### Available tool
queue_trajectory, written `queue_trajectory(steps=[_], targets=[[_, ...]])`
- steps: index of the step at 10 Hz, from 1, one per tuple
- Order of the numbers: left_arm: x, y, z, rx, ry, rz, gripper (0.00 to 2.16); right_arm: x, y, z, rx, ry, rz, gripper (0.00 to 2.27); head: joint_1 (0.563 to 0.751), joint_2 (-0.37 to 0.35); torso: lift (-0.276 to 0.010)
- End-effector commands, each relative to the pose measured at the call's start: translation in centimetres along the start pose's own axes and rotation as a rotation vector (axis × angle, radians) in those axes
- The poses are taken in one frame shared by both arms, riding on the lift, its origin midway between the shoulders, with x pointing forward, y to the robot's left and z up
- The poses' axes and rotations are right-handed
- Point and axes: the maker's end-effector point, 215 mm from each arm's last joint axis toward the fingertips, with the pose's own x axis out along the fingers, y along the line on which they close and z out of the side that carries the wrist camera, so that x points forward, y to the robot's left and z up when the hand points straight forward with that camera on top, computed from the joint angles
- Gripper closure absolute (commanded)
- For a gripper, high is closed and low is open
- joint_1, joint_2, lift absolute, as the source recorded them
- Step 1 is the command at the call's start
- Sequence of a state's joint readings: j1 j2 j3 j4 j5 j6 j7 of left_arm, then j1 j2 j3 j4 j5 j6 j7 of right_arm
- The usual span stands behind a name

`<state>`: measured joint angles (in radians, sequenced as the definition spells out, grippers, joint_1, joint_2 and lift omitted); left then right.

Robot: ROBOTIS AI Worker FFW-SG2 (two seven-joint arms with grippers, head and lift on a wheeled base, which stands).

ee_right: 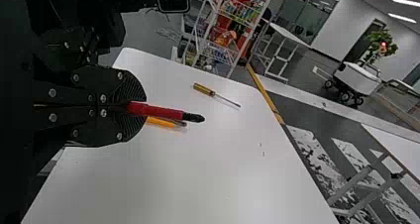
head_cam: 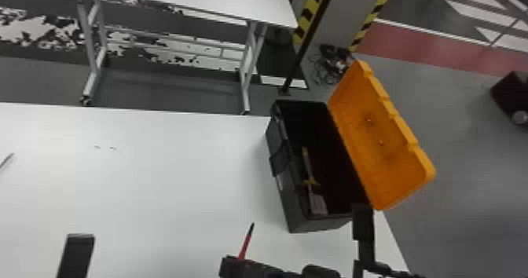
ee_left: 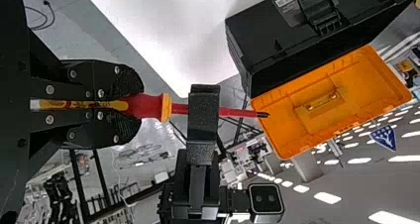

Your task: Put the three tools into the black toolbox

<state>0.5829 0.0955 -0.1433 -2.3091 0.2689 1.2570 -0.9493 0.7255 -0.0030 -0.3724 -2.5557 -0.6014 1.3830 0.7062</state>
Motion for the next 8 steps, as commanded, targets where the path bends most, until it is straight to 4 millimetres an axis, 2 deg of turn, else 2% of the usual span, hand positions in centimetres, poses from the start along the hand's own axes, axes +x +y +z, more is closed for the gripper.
queue_trajectory(steps=[1, 2, 3, 6, 8], targets=[[0.1, -0.2, 0.1, -0.006, -0.007, -0.009, 1.94, -0.1, -0.2, 0.1, 0.000, -0.002, -0.007, 2.24, 0.695, -0.350, -0.051], [-0.1, -0.3, 0.2, -0.012, -0.013, -0.023, 0.80, -0.2, -0.3, 0.2, -0.001, -0.004, -0.012, 2.24, 0.695, -0.350, -0.051], [-0.3, -0.3, 0.3, -0.017, -0.019, -0.029, 0.00, -0.4, -0.8, 0.6, -0.004, -0.014, -0.029, 2.24, 0.695, -0.350, -0.051], [-1.8, 0.9, 0.1, -0.047, -0.043, 0.002, 0.03, -3.1, -2.2, 4.4, -0.052, -0.118, -0.100, 2.24, 0.695, -0.350, -0.051], [-3.7, 2.4, -0.2, -0.073, -0.067, 0.042, 0.03, -7.1, -2.6, 10.7, -0.213, -0.244, -0.247, 2.24, 0.695, -0.350, -0.051]])
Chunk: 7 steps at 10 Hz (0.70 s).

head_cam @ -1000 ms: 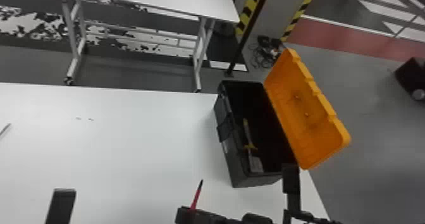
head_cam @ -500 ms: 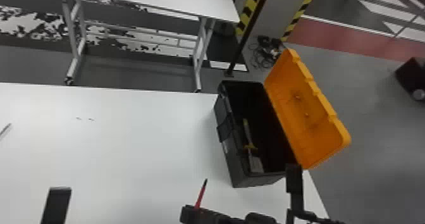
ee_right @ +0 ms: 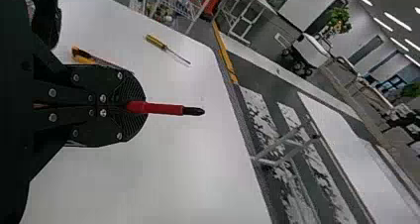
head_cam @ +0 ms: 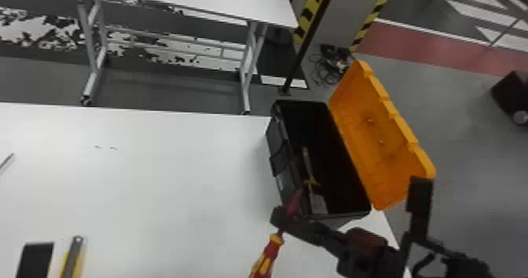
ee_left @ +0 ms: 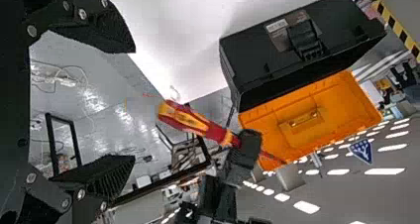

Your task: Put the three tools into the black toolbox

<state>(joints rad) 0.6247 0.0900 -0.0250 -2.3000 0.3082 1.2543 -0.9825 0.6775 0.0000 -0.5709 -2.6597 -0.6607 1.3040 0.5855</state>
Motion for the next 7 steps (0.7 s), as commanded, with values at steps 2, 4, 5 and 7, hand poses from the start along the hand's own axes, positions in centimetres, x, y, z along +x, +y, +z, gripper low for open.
queue_trajectory(steps=[2, 4, 5, 7], targets=[[-1.8, 1.3, -0.2, -0.016, -0.020, 0.042, 0.03, -2.9, -3.7, 7.3, -0.140, -0.135, -0.171, 2.24, 0.695, -0.350, -0.051], [-2.7, 0.8, 0.3, 0.011, -0.031, 0.068, 0.02, -3.8, -6.9, 10.8, -0.308, -0.160, -0.334, 2.24, 0.695, -0.350, -0.051], [-2.8, 0.9, 0.7, 0.029, -0.033, 0.084, 0.02, -4.3, -8.4, 11.3, -0.349, -0.162, -0.404, 2.24, 0.695, -0.350, -0.051], [-3.4, 1.2, 0.0, 0.029, -0.034, 0.101, 0.03, -3.0, -9.1, 11.8, -0.512, -0.156, -0.484, 2.24, 0.695, -0.350, -0.051]])
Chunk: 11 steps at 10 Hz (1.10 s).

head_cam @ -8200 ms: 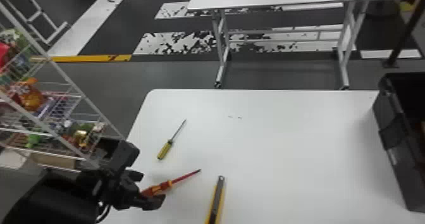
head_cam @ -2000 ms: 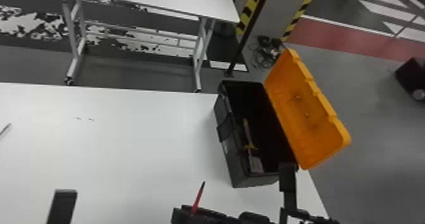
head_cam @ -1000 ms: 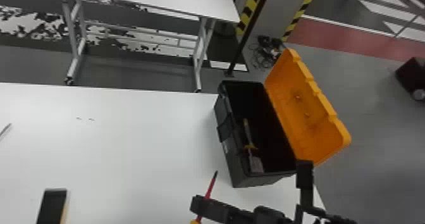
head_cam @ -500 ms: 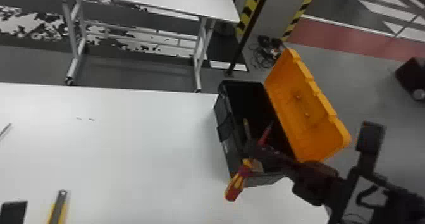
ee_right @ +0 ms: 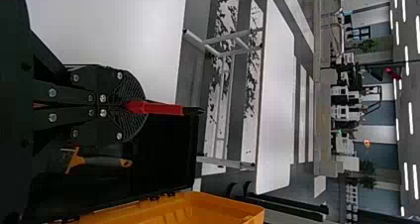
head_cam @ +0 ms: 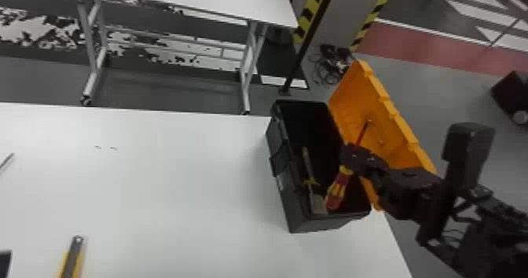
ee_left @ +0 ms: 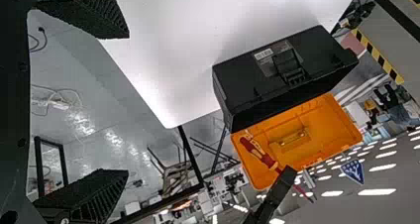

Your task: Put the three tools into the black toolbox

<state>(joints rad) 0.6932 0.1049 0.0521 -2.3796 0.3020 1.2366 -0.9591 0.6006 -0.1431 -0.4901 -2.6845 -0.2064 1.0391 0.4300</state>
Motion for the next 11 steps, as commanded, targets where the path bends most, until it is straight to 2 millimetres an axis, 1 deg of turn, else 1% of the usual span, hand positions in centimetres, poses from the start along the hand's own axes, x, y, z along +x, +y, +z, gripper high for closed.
queue_trajectory(steps=[1, 2, 5, 6, 7, 9, 11], targets=[[-0.7, 0.4, -0.3, 0.015, -0.013, 0.024, 0.03, 0.9, 2.1, 1.3, -0.165, -0.083, -0.008, 2.24, 0.695, -0.350, -0.051], [-0.9, 0.5, -0.3, 0.016, -0.015, 0.031, 0.03, 1.5, 3.4, 1.9, -0.222, -0.127, -0.005, 2.24, 0.695, -0.350, -0.051], [-1.0, -0.2, -0.1, 0.033, -0.021, 0.023, 0.03, 3.2, 4.9, 1.8, -0.316, -0.178, 0.001, 2.24, 0.695, -0.350, -0.051], [-1.1, -0.2, -0.3, 0.032, -0.019, 0.023, 0.03, 3.7, 5.0, 1.5, -0.346, -0.200, 0.007, 2.24, 0.695, -0.350, -0.051], [-1.5, -0.2, -0.2, 0.037, -0.025, 0.029, 0.03, 4.0, 5.1, 1.2, -0.371, -0.219, 0.015, 2.24, 0.695, -0.350, -0.051], [-2.7, -0.1, -0.1, 0.037, -0.034, 0.042, 0.03, 4.8, 4.8, -0.1, -0.378, -0.216, 0.022, 2.24, 0.695, -0.350, -0.051], [-2.9, -0.2, 0.1, 0.045, -0.037, 0.050, 0.03, 5.2, 2.9, -0.6, -0.363, -0.205, -0.005, 2.24, 0.695, -0.350, -0.051]])
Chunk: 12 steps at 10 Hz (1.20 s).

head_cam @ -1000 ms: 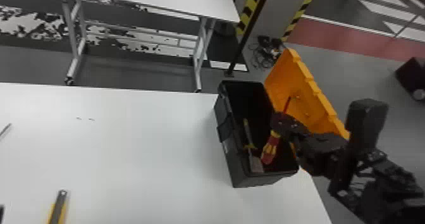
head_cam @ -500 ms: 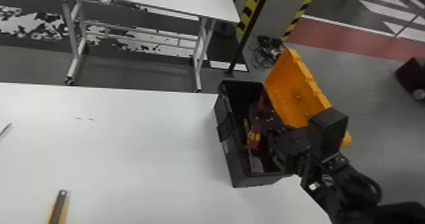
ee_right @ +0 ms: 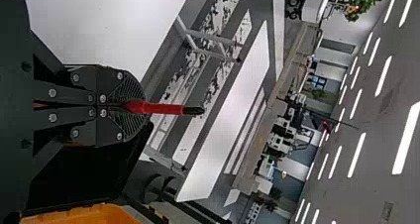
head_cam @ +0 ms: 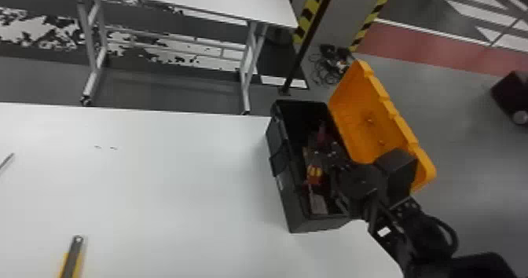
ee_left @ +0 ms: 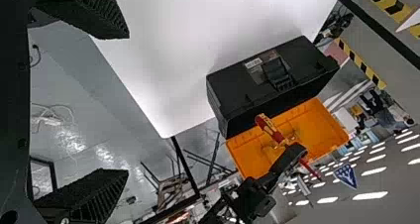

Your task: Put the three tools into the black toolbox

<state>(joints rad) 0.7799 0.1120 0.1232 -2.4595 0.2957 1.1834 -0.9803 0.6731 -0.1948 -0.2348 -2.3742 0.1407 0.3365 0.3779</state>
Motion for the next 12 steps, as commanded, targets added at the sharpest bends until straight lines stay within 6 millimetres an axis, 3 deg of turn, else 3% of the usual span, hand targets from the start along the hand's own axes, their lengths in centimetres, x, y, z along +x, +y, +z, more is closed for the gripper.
queue_trajectory(steps=[1, 3, 6, 7, 8, 9, 10, 11, 12], targets=[[-0.1, 0.0, 0.2, 0.006, -0.002, 0.008, 0.03, 0.1, -2.1, -0.8, 0.028, 0.005, -0.030, 2.24, 0.695, -0.350, -0.051], [0.0, -0.2, 0.3, 0.021, 0.002, 0.014, 0.03, -0.2, -6.1, -1.8, 0.099, 0.001, -0.085, 2.24, 0.695, -0.350, -0.051], [0.1, -0.2, 0.4, 0.032, 0.006, 0.021, 0.03, -0.6, -9.6, -3.5, 0.171, 0.009, -0.137, 2.24, 0.695, -0.350, -0.051], [0.2, -0.3, 0.4, 0.035, 0.009, 0.022, 0.03, -0.6, -9.4, -4.9, 0.209, 0.051, -0.133, 1.77, 0.695, -0.350, -0.051], [0.2, -0.4, 0.3, 0.038, 0.011, 0.025, 0.03, -0.7, -9.3, -6.0, 0.234, 0.085, -0.131, 0.22, 0.695, -0.350, -0.051], [0.2, -0.2, 0.3, 0.038, 0.012, 0.033, 0.03, -1.0, -9.4, -6.6, 0.280, 0.101, -0.125, 0.00, 0.695, -0.350, -0.051], [0.2, 0.2, 0.3, 0.039, 0.012, 0.046, 0.03, -1.8, -8.1, -8.0, 0.401, 0.155, -0.066, 0.04, 0.695, -0.350, -0.051], [0.2, 0.8, 0.1, 0.031, 0.013, 0.071, 0.03, -3.3, -6.0, -8.6, 0.512, 0.202, 0.008, 0.06, 0.695, -0.350, -0.051], [0.1, 2.0, 0.1, 0.034, 0.013, 0.118, 0.03, -5.2, -2.7, -7.7, 0.616, 0.220, 0.106, 0.06, 0.695, -0.350, -0.051]])
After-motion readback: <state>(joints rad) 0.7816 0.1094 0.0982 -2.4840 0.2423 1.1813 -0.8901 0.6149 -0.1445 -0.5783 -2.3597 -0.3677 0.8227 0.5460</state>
